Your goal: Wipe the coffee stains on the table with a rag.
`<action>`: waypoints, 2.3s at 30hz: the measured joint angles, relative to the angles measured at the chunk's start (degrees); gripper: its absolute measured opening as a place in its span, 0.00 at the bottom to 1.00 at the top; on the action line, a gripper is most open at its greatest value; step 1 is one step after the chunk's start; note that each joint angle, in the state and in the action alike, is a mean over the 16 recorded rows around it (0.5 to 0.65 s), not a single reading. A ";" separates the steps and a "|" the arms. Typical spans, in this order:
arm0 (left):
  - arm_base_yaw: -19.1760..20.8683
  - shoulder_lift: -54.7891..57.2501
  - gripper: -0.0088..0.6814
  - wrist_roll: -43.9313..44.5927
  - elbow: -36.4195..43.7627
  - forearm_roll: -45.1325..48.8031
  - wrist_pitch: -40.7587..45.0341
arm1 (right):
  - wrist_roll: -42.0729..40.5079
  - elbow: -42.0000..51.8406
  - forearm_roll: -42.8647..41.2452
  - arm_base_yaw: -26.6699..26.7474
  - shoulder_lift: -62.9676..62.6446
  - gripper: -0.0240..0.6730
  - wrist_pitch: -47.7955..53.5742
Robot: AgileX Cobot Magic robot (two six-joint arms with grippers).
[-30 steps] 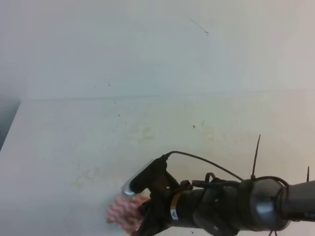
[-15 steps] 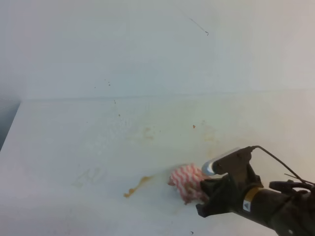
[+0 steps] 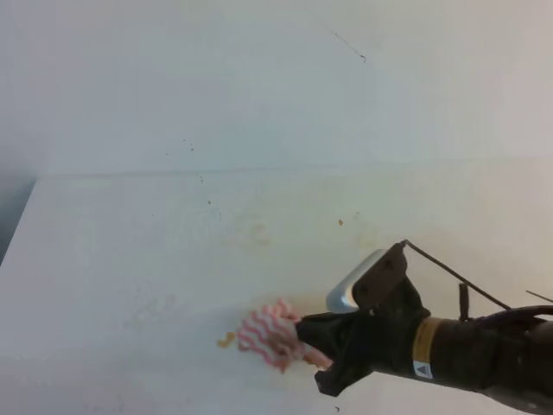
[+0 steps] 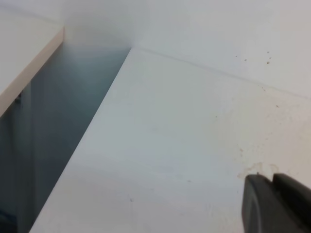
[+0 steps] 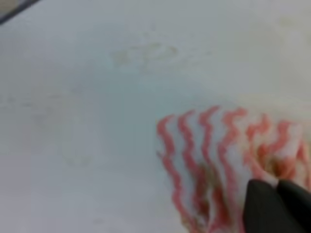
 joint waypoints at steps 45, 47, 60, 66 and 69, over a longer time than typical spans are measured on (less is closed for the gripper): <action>0.00 0.00 0.01 0.00 0.11 0.00 -0.27 | -11.30 -3.33 11.09 -9.62 -14.13 0.07 26.13; 0.00 0.00 0.01 0.00 0.11 0.00 -0.34 | -17.54 -0.94 16.54 -10.33 -18.19 0.10 26.29; 0.00 0.00 0.01 0.00 -0.11 0.00 -0.67 | -42.04 3.84 40.45 -11.00 -38.93 0.36 38.39; 0.00 0.00 0.01 0.00 -0.33 0.00 -0.81 | -43.29 3.86 42.05 -11.00 -51.12 0.26 47.89; 0.00 0.00 0.01 0.00 -0.44 -0.01 -0.87 | -43.28 3.86 41.63 -11.00 -58.60 0.17 53.37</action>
